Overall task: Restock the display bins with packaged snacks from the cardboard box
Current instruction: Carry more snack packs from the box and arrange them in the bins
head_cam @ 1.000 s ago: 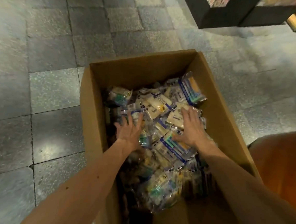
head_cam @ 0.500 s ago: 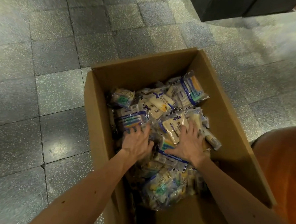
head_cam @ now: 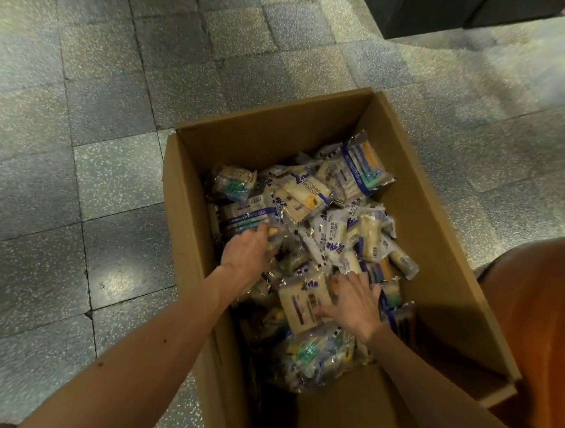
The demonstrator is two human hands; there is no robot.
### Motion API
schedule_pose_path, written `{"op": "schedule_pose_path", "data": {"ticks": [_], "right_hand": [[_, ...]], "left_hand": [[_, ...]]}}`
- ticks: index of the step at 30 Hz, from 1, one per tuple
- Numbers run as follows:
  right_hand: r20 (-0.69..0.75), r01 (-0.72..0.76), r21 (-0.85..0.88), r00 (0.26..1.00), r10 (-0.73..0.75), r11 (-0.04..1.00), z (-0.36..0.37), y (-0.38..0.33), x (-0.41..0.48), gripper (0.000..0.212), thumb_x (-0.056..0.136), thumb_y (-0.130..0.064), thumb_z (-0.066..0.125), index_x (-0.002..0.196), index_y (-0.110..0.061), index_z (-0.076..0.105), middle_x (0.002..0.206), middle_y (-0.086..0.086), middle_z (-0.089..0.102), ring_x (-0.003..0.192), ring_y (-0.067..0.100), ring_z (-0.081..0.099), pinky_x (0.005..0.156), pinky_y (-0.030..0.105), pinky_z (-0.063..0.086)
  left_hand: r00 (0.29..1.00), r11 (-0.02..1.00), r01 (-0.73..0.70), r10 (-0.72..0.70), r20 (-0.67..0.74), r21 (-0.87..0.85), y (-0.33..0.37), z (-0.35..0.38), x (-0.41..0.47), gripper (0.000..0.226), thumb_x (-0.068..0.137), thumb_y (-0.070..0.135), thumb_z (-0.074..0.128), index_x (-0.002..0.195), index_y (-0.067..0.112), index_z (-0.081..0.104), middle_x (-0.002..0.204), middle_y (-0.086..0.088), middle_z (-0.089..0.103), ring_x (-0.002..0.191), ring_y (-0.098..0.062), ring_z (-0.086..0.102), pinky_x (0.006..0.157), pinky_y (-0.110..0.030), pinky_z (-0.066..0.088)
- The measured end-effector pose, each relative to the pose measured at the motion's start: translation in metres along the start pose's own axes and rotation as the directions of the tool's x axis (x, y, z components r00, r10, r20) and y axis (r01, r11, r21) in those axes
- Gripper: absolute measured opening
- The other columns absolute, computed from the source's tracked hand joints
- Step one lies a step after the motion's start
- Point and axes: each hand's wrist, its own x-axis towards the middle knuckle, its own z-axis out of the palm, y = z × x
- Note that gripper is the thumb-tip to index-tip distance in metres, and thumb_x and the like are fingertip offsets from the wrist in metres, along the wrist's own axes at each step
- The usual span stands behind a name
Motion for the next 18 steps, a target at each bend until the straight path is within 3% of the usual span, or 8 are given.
{"op": "schedule_pose_path", "data": {"ticks": [2, 5, 7, 9, 12, 15, 18], "right_hand": [[0.023, 0.0, -0.043, 1.0, 0.001, 0.999, 0.009, 0.002, -0.007, 0.093, 0.074, -0.071, 0.069, 0.146, -0.021, 0.039, 0.149, 0.002, 0.042, 0.137, 0.023, 0.032, 0.113, 0.045, 0.025], [0.085, -0.064, 0.052, 0.995, 0.059, 0.997, 0.012, -0.005, -0.012, 0.112, 0.067, -0.079, 0.067, 0.153, -0.018, 0.029, 0.156, 0.004, 0.036, 0.145, 0.026, 0.028, 0.119, 0.051, 0.014], [0.104, -0.102, 0.162, 0.991, 0.086, 0.981, 0.012, -0.012, -0.014, 0.115, 0.061, -0.081, 0.069, 0.153, -0.024, 0.029, 0.154, 0.001, 0.042, 0.144, 0.026, 0.032, 0.121, 0.051, 0.015], [0.171, -0.116, 0.311, 0.983, 0.064, 0.943, 0.013, -0.015, -0.015, 0.113, 0.062, -0.074, 0.075, 0.154, -0.031, 0.027, 0.152, 0.0, 0.045, 0.141, 0.027, 0.039, 0.119, 0.05, 0.023], [0.267, -0.153, 0.504, 0.964, 0.015, 0.85, 0.008, -0.018, -0.019, 0.105, 0.071, -0.049, 0.083, 0.156, -0.024, 0.026, 0.157, 0.002, 0.038, 0.144, 0.027, 0.036, 0.12, 0.048, 0.028], [0.256, -0.125, 0.459, 0.967, 0.003, 0.88, -0.001, -0.018, -0.03, 0.101, 0.077, -0.044, 0.081, 0.156, -0.02, 0.023, 0.156, 0.002, 0.04, 0.142, 0.027, 0.041, 0.118, 0.047, 0.033], [0.203, -0.062, 0.346, 0.979, -0.01, 0.936, -0.018, -0.01, -0.051, 0.09, 0.082, -0.045, 0.078, 0.153, -0.015, 0.031, 0.133, 0.002, 0.06, 0.12, 0.023, 0.06, 0.105, 0.041, 0.048]], "left_hand": [[0.999, 0.995, 0.034, -0.033, 0.019, -0.091, -0.002, -0.007, 0.002, 0.053, 0.092, 0.028, 0.068, 0.137, 0.016, 0.043, 0.108, -0.007, 0.067, 0.094, -0.026, 0.067, 0.084, -0.04, 0.057], [0.995, 0.973, 0.091, -0.081, 0.052, -0.211, -0.005, -0.015, -0.001, 0.05, 0.089, 0.032, 0.071, 0.131, 0.017, 0.049, 0.109, -0.006, 0.066, 0.098, -0.026, 0.065, 0.089, -0.042, 0.055], [0.993, 0.958, 0.109, -0.095, 0.064, -0.266, -0.007, -0.017, -0.004, 0.05, 0.087, 0.031, 0.074, 0.13, 0.02, 0.052, 0.112, -0.005, 0.067, 0.1, -0.025, 0.065, 0.092, -0.043, 0.055], [0.991, 0.943, 0.122, -0.099, 0.089, -0.31, -0.009, -0.019, -0.007, 0.052, 0.084, 0.03, 0.077, 0.13, 0.021, 0.054, 0.113, -0.003, 0.066, 0.102, -0.023, 0.064, 0.094, -0.042, 0.054], [0.986, 0.919, 0.116, -0.059, 0.159, -0.377, -0.011, -0.023, -0.012, 0.056, 0.077, 0.03, 0.085, 0.125, 0.023, 0.057, 0.111, 0.001, 0.066, 0.104, -0.019, 0.063, 0.093, -0.036, 0.053], [0.975, 0.917, 0.11, -0.023, 0.222, -0.385, -0.01, -0.027, -0.022, 0.055, 0.074, 0.031, 0.088, 0.119, 0.021, 0.058, 0.109, 0.004, 0.065, 0.1, -0.016, 0.062, 0.086, -0.03, 0.052], [0.969, 0.931, 0.086, 0.004, 0.245, -0.356, -0.004, -0.033, -0.039, 0.079, 0.069, 0.038, 0.09, 0.135, 0.017, 0.053, 0.124, 0.001, 0.064, 0.113, -0.019, 0.06, 0.098, -0.036, 0.05]]}}
